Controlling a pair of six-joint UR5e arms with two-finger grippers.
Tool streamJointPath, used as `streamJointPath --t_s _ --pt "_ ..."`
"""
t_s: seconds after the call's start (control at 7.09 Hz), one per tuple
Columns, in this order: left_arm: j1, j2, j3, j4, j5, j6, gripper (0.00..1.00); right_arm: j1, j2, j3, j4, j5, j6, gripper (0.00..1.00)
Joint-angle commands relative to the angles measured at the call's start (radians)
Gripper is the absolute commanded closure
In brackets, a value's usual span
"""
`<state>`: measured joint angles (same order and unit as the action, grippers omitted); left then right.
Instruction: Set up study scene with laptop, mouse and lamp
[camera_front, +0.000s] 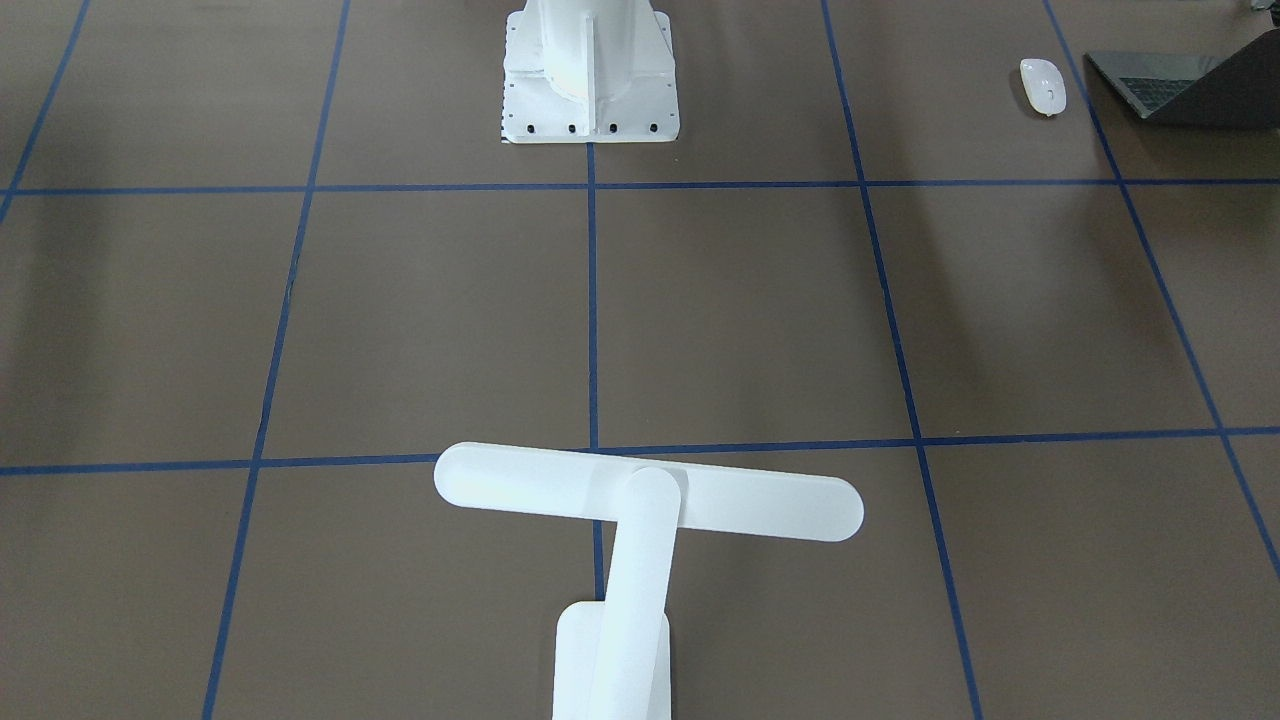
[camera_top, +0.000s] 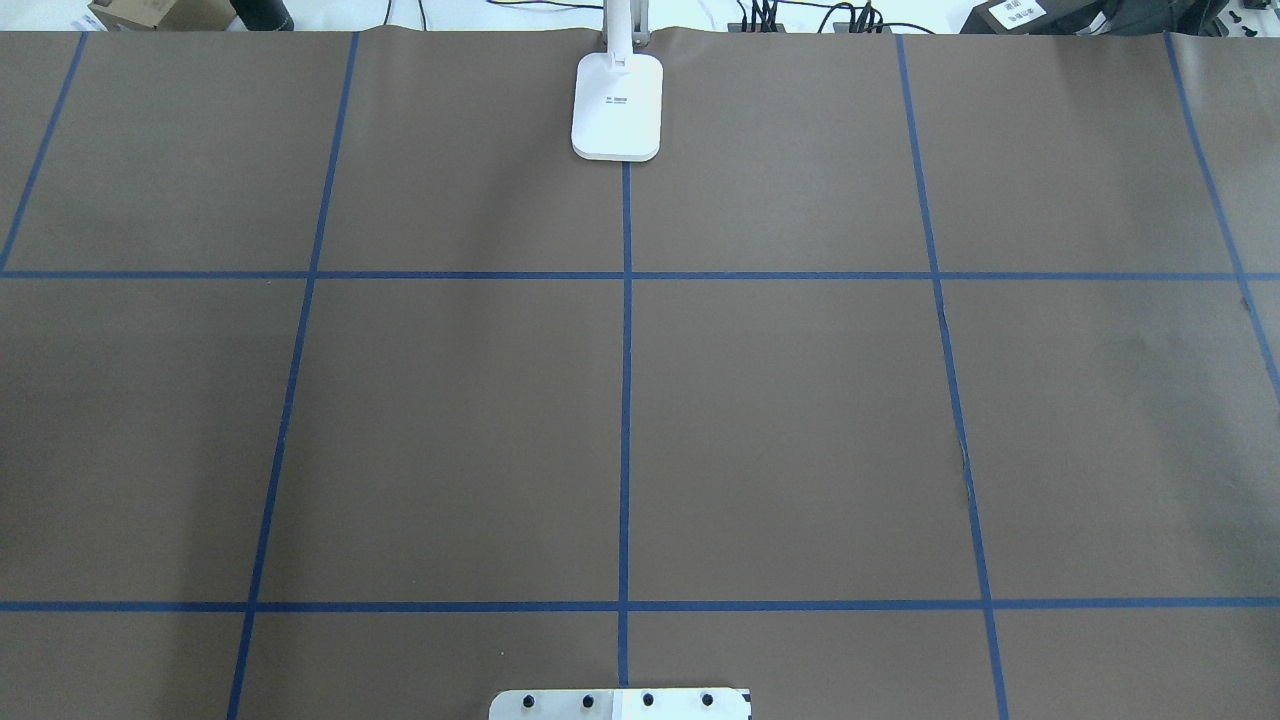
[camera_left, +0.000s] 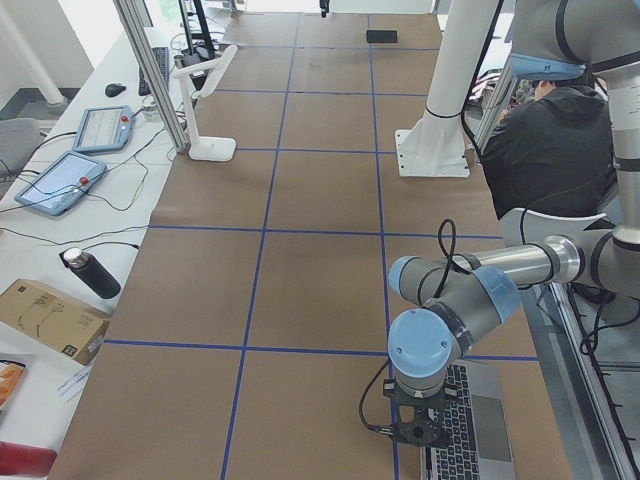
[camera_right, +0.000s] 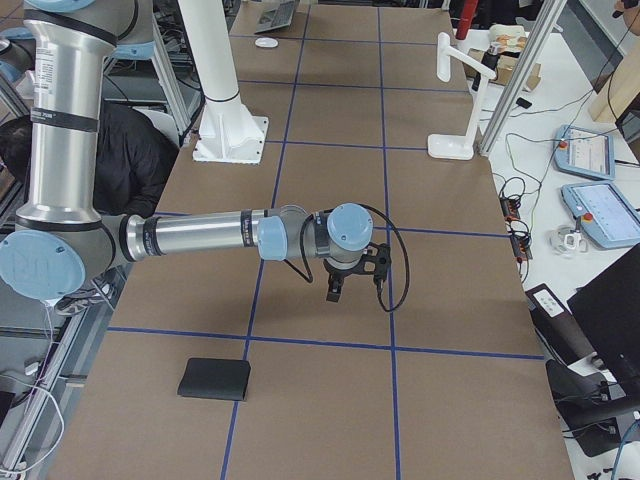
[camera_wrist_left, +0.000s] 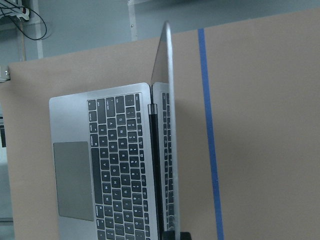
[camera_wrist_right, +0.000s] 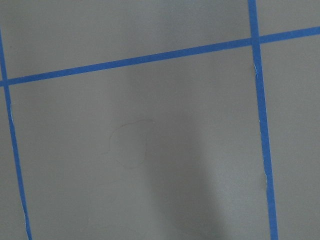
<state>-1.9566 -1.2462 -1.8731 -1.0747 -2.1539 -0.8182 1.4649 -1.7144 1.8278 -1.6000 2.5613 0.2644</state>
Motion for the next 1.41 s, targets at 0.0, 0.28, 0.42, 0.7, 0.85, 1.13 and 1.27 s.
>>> streamJointPath --t_s 0.0,0.28,0.42,0.7,0.85,1.13,1.27 --pt "-0.001 -0.135 -0.059 0.146 0.014 -0.002 1.00 0.000 -0.008 0.022 0.000 0.013 0.006 0.01" --pt "0.013 -0.269 -0.099 0.261 0.014 -0.007 1.00 0.000 -0.010 0.018 -0.002 0.010 0.009 0.01" --pt "0.051 -0.321 -0.122 0.306 0.011 -0.010 1.00 0.002 -0.017 0.018 -0.002 0.007 0.009 0.01" --pt "0.129 -0.369 -0.184 0.315 0.002 -0.080 1.00 0.018 -0.019 0.019 -0.002 -0.004 0.009 0.01" --pt "0.206 -0.404 -0.226 0.355 0.002 -0.108 1.00 0.032 -0.017 0.021 -0.002 -0.004 0.009 0.01" --pt "0.280 -0.543 -0.230 0.471 -0.042 -0.128 1.00 0.040 -0.014 0.016 -0.002 -0.018 0.007 0.01" --pt "0.371 -0.614 -0.230 0.517 -0.044 -0.210 1.00 0.051 -0.014 0.022 -0.003 -0.026 0.009 0.01"
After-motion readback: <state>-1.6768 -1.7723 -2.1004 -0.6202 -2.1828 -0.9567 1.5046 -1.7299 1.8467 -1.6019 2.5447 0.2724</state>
